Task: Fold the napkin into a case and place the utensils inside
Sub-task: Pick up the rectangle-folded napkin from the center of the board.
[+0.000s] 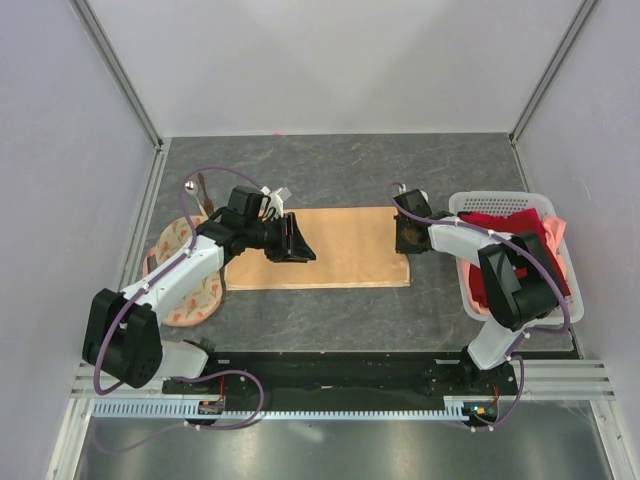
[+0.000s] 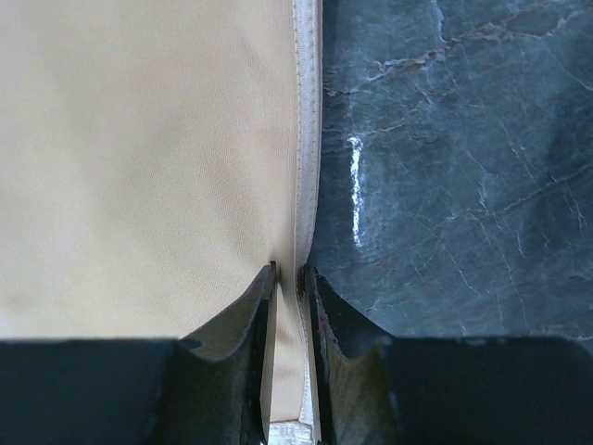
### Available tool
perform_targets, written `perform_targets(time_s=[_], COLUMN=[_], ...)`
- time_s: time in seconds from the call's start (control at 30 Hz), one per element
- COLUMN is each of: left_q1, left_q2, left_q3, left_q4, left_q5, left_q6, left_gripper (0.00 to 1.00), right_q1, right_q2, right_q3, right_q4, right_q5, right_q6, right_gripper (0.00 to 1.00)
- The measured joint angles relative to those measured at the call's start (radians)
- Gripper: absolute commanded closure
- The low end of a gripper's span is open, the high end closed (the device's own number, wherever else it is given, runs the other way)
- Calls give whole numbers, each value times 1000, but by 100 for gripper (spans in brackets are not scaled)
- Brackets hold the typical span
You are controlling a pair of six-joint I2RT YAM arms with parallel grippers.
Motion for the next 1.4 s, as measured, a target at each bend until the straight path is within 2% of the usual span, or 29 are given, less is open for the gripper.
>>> perform_targets(time_s=[0.13, 0.17, 0.2, 0.23, 0.43, 0.57, 0.8, 1.07, 1.23, 1.4], left_q1=[0, 0, 0, 0, 0, 0, -5, -54, -82, -95], left_q2=[0, 0, 0, 0, 25, 89, 260, 487, 595, 620], left_q3=[0, 0, 0, 0, 2, 19, 105, 230, 282, 299], left_q4=[0, 0, 0, 0, 1, 1, 26, 95, 121, 122], left_q5=[0, 0, -1, -1, -11, -35, -50, -60, -63, -80], left_q6=[0, 0, 0, 0, -1, -3, -46, -137, -183, -214], left_gripper=[57, 57, 57, 57, 58, 59, 66, 75, 76, 76], right_q1=[-16, -21, -28, -33, -52, -51, -54, -69, -87, -88], right_q2=[0, 0, -1, -2, -17, -58, -203, -233, -278, -297], right_q3=[-5, -6, -7, -8, -19, -26, -26, -24, -4, 10], right_q4=[24, 28, 33, 36, 42, -14, -78, -128, -156, -156], right_q5=[-47, -58, -72, -84, -124, -106, -80, -77, -78, -84], right_q6=[-38, -47, -56, -66, -112, -121, -134, -145, -150, -154], right_gripper=[88, 96, 99, 100, 100, 100, 100, 100, 100, 100])
